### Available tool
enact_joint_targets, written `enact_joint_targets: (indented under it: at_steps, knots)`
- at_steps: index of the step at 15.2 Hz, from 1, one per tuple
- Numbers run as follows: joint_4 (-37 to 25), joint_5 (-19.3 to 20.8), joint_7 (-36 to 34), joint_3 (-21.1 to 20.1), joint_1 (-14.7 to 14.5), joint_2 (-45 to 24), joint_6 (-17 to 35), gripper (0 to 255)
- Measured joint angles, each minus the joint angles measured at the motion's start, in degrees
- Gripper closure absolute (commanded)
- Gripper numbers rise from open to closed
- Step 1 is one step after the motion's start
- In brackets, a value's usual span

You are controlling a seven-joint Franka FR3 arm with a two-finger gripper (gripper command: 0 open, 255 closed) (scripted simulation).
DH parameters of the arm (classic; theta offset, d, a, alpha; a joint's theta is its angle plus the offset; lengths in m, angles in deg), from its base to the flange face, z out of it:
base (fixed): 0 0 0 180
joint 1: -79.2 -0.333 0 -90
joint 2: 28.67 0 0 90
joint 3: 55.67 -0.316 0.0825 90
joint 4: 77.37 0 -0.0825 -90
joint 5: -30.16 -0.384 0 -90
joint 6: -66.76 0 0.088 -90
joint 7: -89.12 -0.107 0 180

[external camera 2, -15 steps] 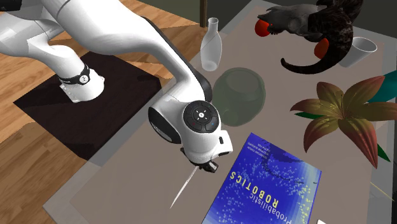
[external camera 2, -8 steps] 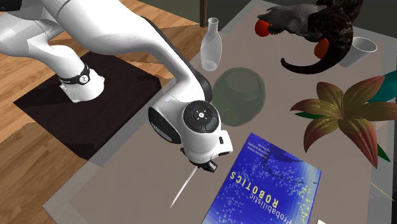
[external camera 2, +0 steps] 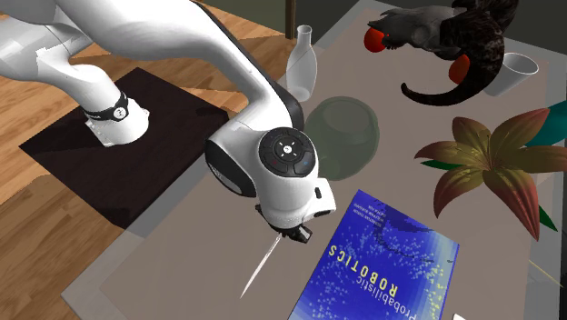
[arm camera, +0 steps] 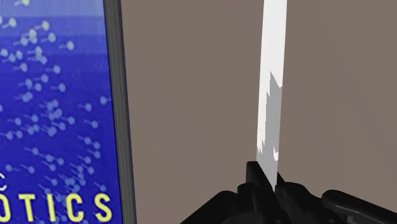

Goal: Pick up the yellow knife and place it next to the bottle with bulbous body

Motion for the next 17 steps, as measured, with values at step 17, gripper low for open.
enact_joint_targets:
  at_steps: [17]
  knots:
    - [-2.04, 1.23, -0.63, 0.83, -0.62, 7.56, -9.55, 255]
